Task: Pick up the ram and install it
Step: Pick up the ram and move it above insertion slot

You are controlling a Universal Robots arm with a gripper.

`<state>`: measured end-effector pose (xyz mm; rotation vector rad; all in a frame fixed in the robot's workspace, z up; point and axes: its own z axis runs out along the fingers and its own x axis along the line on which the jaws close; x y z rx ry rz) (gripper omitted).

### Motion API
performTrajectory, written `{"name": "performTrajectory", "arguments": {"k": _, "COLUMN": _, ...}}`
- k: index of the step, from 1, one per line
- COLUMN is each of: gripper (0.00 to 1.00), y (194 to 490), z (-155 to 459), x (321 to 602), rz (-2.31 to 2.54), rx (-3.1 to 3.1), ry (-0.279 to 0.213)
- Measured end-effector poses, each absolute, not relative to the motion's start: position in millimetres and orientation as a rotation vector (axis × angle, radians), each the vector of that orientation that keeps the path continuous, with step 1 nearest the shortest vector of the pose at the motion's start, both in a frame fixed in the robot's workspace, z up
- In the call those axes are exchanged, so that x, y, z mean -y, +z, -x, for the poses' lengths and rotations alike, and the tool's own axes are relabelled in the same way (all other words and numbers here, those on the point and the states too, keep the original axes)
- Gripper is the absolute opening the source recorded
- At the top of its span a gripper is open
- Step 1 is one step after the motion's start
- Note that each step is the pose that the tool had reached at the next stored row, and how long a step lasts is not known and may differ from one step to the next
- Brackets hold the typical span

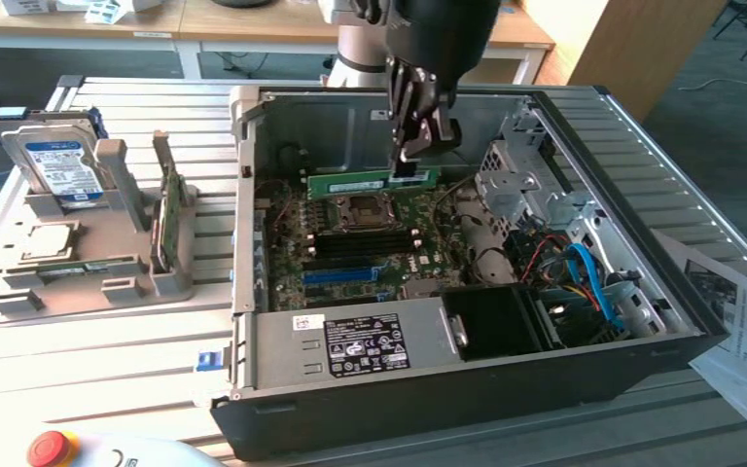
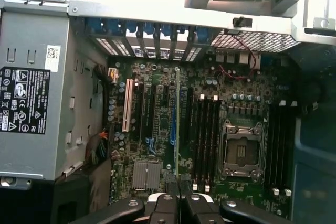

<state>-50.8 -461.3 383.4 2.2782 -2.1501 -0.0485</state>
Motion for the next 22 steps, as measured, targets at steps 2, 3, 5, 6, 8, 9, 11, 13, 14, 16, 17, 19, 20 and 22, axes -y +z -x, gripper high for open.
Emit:
{"name": "performTrajectory", "arguments": {"k": 2, "gripper": 0.11, "y": 383.5, "z": 47.0, "x": 461.4, "rz": -2.278, "rx": 2.150, "ry": -0.048}}
{"name": "performTrajectory", "arguments": {"k": 3, "gripper": 0.11, "y": 383.5, "z": 46.3, "x": 461.4, "rz": -2.278, "rx": 2.150, "ry": -0.048}}
{"name": "performTrajectory", "arguments": {"k": 5, "gripper": 0.11, "y": 383.5, "z": 46.0, "x": 461.4, "rz": -2.278, "rx": 2.150, "ry": -0.049}}
{"name": "performTrajectory", "arguments": {"k": 6, "gripper": 0.11, "y": 383.4, "z": 46.0, "x": 461.3, "rz": -2.278, "rx": 2.150, "ry": -0.049}}
{"name": "performTrajectory", "arguments": {"k": 8, "gripper": 0.11, "y": 383.4, "z": 46.0, "x": 461.3, "rz": -2.278, "rx": 2.150, "ry": -0.049}}
{"name": "performTrajectory", "arguments": {"k": 9, "gripper": 0.11, "y": 383.4, "z": 45.9, "x": 461.4, "rz": -2.278, "rx": 2.150, "ry": -0.049}}
{"name": "performTrajectory", "arguments": {"k": 11, "gripper": 0.11, "y": 383.4, "z": 45.9, "x": 461.3, "rz": -2.278, "rx": 2.150, "ry": -0.049}}
{"name": "performTrajectory", "arguments": {"k": 13, "gripper": 0.11, "y": 383.4, "z": 45.9, "x": 461.3, "rz": -2.277, "rx": 2.152, "ry": -0.049}}
{"name": "performTrajectory", "arguments": {"k": 14, "gripper": 0.11, "y": 383.5, "z": 45.8, "x": 461.4, "rz": -2.276, "rx": 2.153, "ry": -0.049}}
{"name": "performTrajectory", "arguments": {"k": 16, "gripper": 0.11, "y": 383.4, "z": 45.1, "x": 461.3, "rz": -2.273, "rx": 2.153, "ry": -0.052}}
{"name": "performTrajectory", "arguments": {"k": 17, "gripper": 0.11, "y": 383.4, "z": 44.7, "x": 461.3, "rz": -2.271, "rx": 2.153, "ry": -0.054}}
{"name": "performTrajectory", "arguments": {"k": 19, "gripper": 0.11, "y": 383.4, "z": 43.4, "x": 461.4, "rz": -2.266, "rx": 2.152, "ry": -0.060}}
{"name": "performTrajectory", "arguments": {"k": 20, "gripper": 0.11, "y": 383.4, "z": 42.8, "x": 461.5, "rz": -2.264, "rx": 2.151, "ry": -0.064}}
{"name": "performTrajectory", "arguments": {"k": 22, "gripper": 0.11, "y": 383.5, "z": 42.2, "x": 461.5, "rz": -2.261, "rx": 2.152, "ry": -0.066}}
